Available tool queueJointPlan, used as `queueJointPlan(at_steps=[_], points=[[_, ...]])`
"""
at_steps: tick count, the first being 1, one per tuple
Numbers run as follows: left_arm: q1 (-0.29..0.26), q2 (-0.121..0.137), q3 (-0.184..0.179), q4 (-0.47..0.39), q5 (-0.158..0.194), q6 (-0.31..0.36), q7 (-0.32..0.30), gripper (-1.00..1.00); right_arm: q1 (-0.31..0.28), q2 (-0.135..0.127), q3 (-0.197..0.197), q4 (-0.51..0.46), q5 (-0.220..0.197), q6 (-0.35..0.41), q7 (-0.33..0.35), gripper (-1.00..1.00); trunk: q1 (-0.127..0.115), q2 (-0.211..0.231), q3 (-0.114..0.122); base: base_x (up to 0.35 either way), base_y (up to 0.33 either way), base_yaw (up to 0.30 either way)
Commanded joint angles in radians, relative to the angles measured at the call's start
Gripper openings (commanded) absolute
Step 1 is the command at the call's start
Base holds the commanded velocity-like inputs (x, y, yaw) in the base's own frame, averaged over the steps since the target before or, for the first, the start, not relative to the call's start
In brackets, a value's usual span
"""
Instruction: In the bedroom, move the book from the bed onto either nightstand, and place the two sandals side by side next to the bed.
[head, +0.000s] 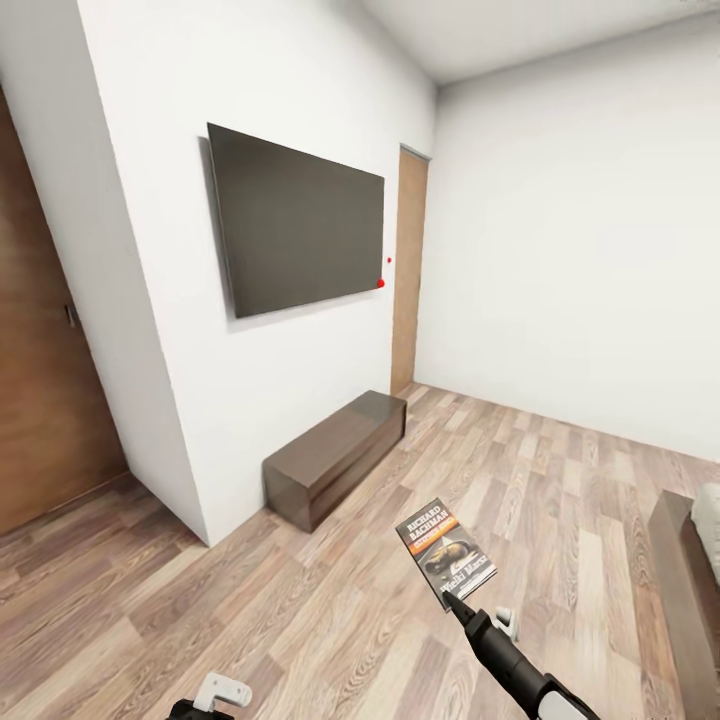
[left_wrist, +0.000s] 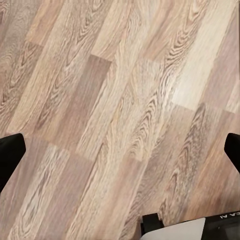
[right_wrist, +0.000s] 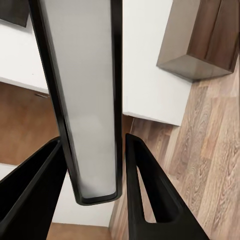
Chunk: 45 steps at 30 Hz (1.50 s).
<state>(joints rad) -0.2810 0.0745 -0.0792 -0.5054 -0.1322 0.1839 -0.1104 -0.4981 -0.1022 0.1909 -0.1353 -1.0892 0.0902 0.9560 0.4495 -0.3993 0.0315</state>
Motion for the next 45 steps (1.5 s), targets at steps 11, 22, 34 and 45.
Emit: queueJointPlan(at_steps=[11,22,34,45], points=[[0.000,0.001,-0.002,-0.002,-0.010,0.005,-0.003,1.00,0.000,0.000,0.005,0.000,-0.011,0.009,0.003,-1.00,0.001,-0.001,0.003,0.076,0.000,-0.229],[0.000,0.001,-0.002,-0.002,-0.010,0.005,-0.003,1.00,0.000,-0.001,0.004,0.000,-0.011,0.010,0.003,-1.00,0.001,-0.001,0.007,0.076,0.000,-0.263],[0.000,0.001,-0.002,-0.002,-0.010,0.005,-0.003,1.00,0.000,-0.001,0.004,0.000,-0.011,0.010,0.003,-1.00,0.001,-0.001,0.007,0.076,0.000,-0.236],[0.000,0.001,-0.002,-0.002,-0.010,0.005,-0.003,1.00,0.000,0.000,0.004,0.000,-0.011,0.010,0.003,-1.00,0.001,-0.001,0.007,0.075,0.000,-0.210]])
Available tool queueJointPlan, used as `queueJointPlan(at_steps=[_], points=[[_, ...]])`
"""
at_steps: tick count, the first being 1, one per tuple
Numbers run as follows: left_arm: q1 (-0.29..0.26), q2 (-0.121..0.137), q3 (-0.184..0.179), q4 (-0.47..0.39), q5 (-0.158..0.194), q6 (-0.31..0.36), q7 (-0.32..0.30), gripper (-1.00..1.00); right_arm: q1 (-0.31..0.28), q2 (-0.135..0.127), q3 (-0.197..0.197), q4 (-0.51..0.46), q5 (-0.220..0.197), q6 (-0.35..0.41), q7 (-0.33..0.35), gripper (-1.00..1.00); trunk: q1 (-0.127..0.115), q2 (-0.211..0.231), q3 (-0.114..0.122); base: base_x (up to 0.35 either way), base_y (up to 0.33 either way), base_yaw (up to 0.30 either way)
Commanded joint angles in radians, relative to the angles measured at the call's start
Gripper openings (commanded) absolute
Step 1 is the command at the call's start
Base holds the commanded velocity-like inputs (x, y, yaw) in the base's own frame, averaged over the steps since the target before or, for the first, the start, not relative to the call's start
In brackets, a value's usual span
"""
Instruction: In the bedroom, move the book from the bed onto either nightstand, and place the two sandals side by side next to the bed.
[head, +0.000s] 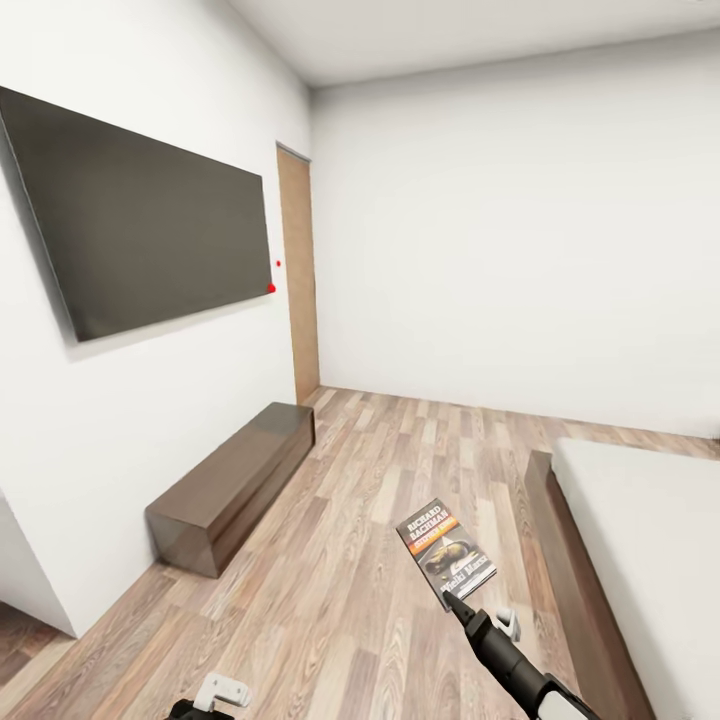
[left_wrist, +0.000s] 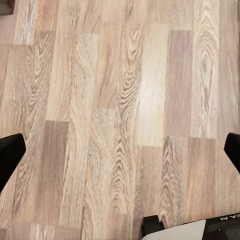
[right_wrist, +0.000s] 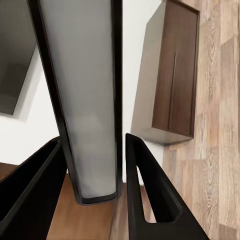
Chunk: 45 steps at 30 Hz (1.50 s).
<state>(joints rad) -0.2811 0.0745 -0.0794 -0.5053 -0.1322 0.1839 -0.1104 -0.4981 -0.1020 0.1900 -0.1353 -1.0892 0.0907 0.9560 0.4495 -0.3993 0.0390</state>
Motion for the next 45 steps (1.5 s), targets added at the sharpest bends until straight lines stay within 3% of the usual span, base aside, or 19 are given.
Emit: queueJointPlan(at_steps=[1,45], points=[[0.000,0.001,-0.002,-0.002,-0.010,0.005,-0.003,1.00,0.000,0.000,0.005,0.000,-0.011,0.009,0.003,-1.00,0.001,-0.001,0.000,0.069,0.000,-0.200],[0.000,0.001,-0.002,-0.002,-0.011,-0.009,-0.003,1.00,0.002,0.001,0.008,0.000,-0.011,0.009,0.003,-1.00,0.001,-0.001,0.000,0.006,0.000,-0.161]])
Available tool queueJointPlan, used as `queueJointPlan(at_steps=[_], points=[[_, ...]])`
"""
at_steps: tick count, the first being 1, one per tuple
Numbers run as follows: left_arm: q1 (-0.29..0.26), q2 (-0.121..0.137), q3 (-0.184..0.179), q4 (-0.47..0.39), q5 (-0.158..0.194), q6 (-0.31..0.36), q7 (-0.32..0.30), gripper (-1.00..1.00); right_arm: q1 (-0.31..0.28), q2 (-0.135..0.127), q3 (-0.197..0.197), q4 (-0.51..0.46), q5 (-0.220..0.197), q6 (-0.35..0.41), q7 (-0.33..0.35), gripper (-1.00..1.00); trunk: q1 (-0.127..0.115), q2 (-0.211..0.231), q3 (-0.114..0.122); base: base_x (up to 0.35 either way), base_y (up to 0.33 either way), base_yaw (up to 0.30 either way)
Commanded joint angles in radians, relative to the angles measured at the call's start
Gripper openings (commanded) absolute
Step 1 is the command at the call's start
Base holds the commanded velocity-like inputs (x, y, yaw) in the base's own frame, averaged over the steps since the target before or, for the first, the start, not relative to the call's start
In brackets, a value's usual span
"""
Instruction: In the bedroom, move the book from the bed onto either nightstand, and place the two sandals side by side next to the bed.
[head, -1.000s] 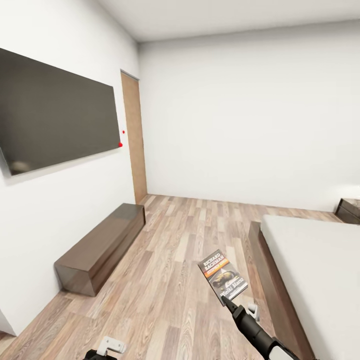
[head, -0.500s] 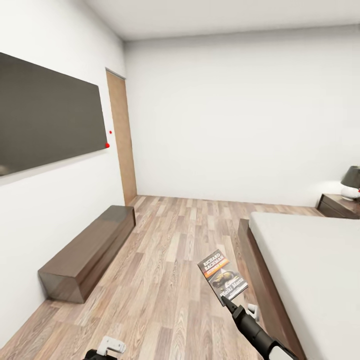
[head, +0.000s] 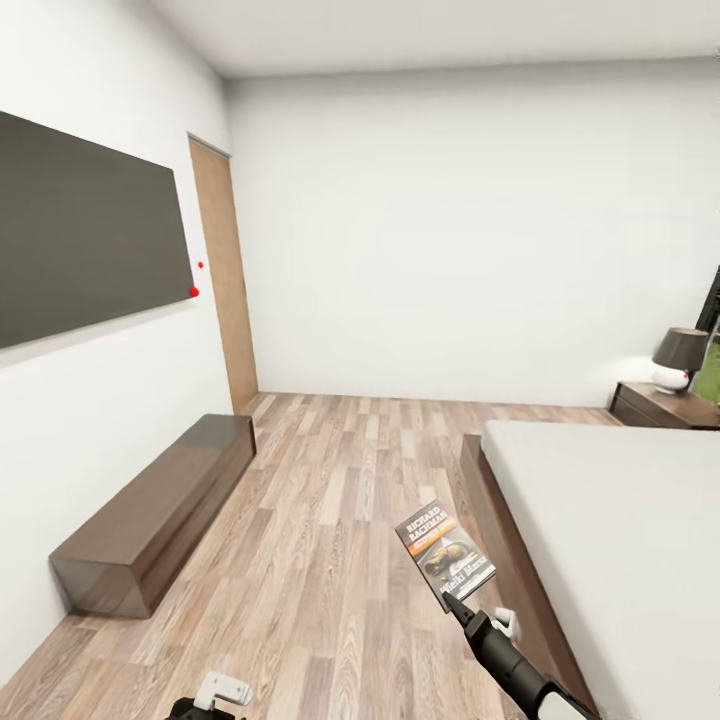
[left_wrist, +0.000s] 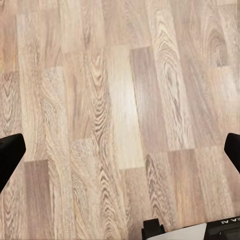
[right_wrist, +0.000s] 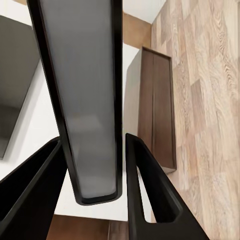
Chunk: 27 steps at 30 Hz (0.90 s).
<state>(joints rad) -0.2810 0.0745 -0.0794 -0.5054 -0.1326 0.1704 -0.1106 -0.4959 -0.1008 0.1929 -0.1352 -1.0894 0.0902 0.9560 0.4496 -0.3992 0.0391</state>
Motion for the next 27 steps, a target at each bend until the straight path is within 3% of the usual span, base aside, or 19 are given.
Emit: queueJointPlan(at_steps=[1,27], points=[[0.000,0.001,-0.002,-0.002,-0.010,0.005,-0.003,1.00,-0.001,0.000,0.005,0.000,-0.011,0.010,0.003,-1.00,0.000,-0.001,0.000,0.000,0.000,-0.122],[0.000,0.001,-0.002,-0.002,-0.010,0.005,-0.003,1.00,-0.001,0.000,0.005,0.000,-0.012,0.010,0.003,-1.00,0.000,-0.001,0.000,0.000,0.000,-0.106]])
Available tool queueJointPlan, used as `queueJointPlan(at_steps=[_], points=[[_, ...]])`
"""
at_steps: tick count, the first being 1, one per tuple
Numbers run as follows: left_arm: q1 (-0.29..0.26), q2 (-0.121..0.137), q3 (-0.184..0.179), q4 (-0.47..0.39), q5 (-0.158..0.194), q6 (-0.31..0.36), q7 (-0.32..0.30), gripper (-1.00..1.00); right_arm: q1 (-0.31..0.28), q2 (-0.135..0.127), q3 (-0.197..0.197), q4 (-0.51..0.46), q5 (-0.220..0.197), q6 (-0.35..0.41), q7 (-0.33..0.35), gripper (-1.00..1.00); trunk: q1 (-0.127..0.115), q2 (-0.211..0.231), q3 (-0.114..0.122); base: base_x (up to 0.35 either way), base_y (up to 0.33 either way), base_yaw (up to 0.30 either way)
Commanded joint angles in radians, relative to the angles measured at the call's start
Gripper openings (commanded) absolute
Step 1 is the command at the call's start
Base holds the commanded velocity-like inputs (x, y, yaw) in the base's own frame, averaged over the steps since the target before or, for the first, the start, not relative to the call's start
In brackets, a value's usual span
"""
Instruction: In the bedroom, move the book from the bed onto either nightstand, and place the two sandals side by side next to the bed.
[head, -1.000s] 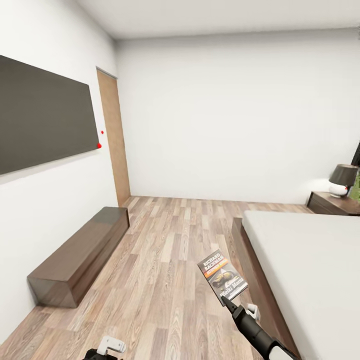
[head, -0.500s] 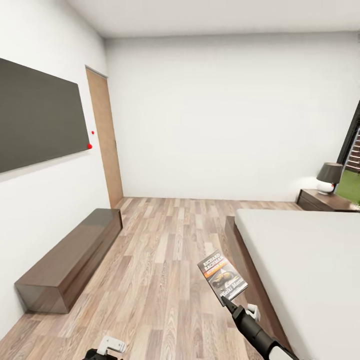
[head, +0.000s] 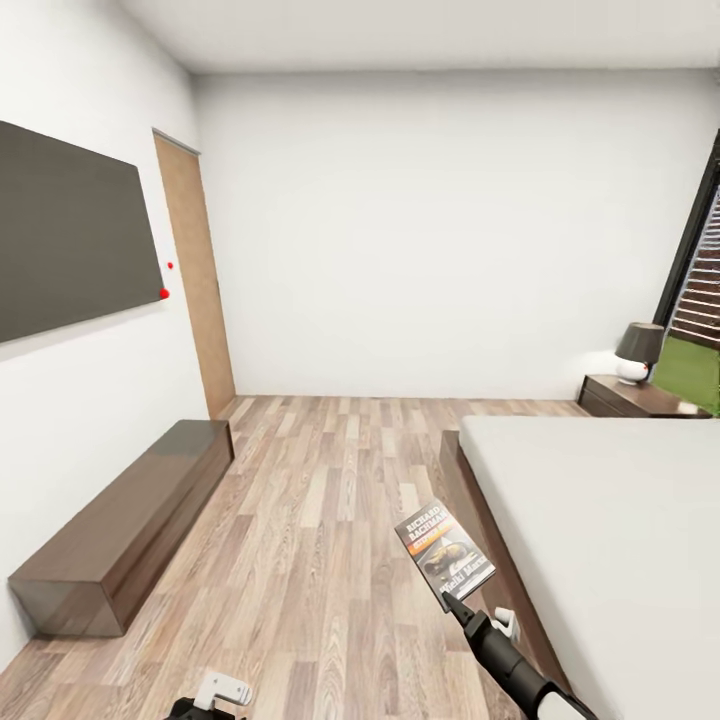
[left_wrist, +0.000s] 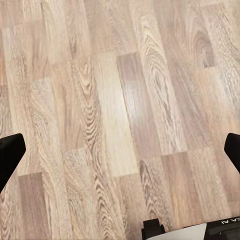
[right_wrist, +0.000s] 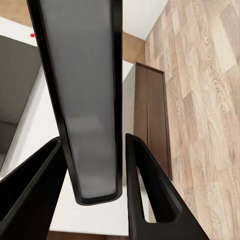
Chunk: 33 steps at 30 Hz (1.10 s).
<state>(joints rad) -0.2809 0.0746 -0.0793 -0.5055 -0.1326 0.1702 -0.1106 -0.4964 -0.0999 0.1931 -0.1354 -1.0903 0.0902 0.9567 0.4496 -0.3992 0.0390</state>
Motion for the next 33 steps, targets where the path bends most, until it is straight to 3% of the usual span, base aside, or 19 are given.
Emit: queueJointPlan(at_steps=[1,18,33], points=[[0.000,0.001,-0.002,-0.002,-0.010,0.005,-0.003,1.00,0.000,0.000,0.005,0.000,-0.011,0.009,0.003,-1.00,0.000,-0.001,0.000,0.000,0.000,-0.042],[0.000,0.001,-0.002,-0.002,-0.011,0.005,-0.003,1.00,0.000,0.004,0.005,-0.001,-0.011,0.010,0.002,-1.00,0.000,-0.001,-0.002,0.000,0.000,-0.010],[0.000,0.001,-0.002,-0.002,-0.011,0.005,-0.003,1.00,0.000,0.005,0.004,-0.001,-0.011,0.011,0.002,-1.00,0.000,-0.001,-0.020,0.000,0.000,0.000]])
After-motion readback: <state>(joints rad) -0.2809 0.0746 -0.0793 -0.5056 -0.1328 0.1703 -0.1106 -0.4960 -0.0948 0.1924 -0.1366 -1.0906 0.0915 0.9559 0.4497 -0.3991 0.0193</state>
